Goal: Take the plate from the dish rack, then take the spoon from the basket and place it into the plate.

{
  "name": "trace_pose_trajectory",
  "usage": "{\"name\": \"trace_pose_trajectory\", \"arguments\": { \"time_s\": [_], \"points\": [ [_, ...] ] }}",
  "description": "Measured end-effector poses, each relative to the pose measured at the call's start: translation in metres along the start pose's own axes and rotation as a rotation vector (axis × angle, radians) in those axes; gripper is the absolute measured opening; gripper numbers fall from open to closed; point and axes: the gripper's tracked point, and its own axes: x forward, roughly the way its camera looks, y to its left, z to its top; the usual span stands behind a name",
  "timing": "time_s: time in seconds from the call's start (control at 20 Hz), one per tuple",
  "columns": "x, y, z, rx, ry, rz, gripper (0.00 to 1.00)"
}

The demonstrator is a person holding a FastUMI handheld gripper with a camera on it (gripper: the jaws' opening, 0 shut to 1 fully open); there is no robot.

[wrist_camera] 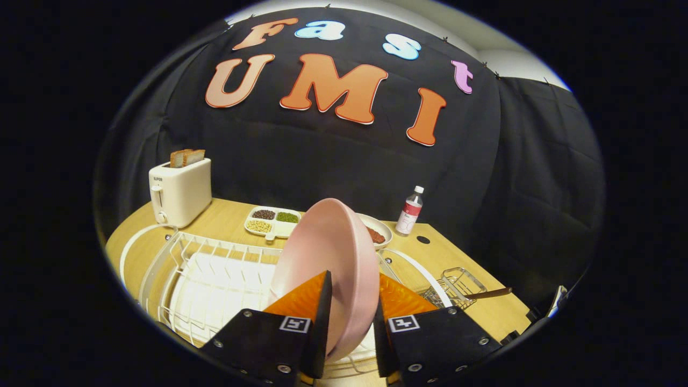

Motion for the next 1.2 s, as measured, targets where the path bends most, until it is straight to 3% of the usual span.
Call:
{"name": "trace_pose_trajectory", "arguments": {
  "time_s": [0.05, 0.3, 1.2],
  "points": [
    [-0.002, 0.004, 0.003, -0.007, -0.002, 0.003, 0.32],
    [-0.011, 0.015, 0.026, -0.083, -0.059, -0.002, 0.23],
    [-0.017, 0.000, 0.054, -0.078, -0.107, -0.005, 0.22]
  ]
}}
